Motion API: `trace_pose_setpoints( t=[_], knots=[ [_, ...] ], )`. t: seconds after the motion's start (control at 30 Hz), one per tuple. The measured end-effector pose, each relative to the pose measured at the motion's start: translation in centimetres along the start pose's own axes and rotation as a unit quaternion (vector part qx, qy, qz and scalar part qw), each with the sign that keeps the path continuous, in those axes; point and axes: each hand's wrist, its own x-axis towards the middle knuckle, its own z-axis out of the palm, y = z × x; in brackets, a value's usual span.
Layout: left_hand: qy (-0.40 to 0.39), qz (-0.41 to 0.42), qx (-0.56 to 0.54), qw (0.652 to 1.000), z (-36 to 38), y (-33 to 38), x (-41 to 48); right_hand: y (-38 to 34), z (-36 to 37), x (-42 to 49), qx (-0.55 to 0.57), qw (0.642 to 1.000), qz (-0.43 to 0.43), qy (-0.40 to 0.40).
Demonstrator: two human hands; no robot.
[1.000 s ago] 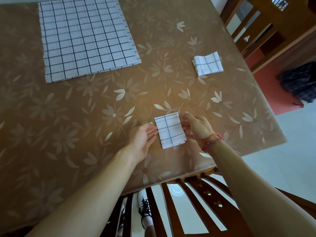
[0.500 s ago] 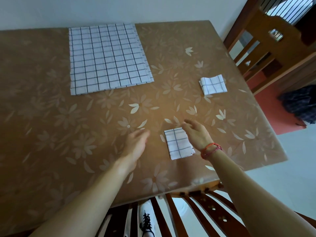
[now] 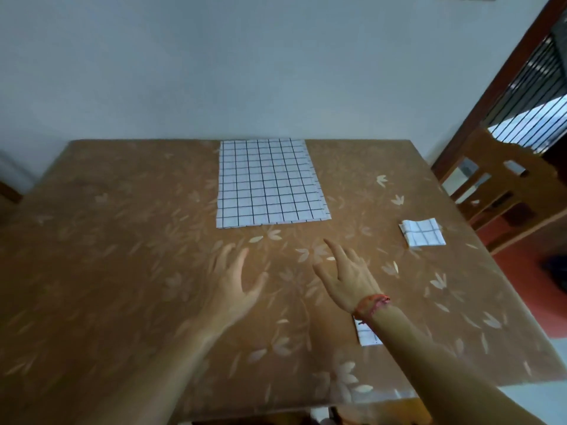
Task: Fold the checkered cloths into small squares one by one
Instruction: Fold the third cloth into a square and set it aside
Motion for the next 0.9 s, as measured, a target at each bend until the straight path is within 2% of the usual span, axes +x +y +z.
trace_pose_setpoints(
  t=[0.13, 0.23, 0.53, 0.9],
  knots=[
    [-0.004, 0.022, 0.129, 0.991, -3.6, -1.9, 0.1, -2.9, -0.2, 0.0, -0.122, 0.991, -0.044, 0.019],
    [-0.029, 0.023, 0.177, 0.984, -5.0, -3.0, 0.3, -4.4, 0.1, 0.5, -0.177, 0.982, -0.056, 0.029],
    [-0.049, 0.027, 0.151, 0.987, -4.0, -4.9, 3.6, -5.7, 2.3, 3.8, -0.212, 0.975, -0.068, 0.022],
    [-0.087, 0.019, 0.166, 0.982, 5.5, -10.5, 14.0, -1.1, 8.5, 16.4, -0.257, 0.966, -0.029, 0.008]
  ],
)
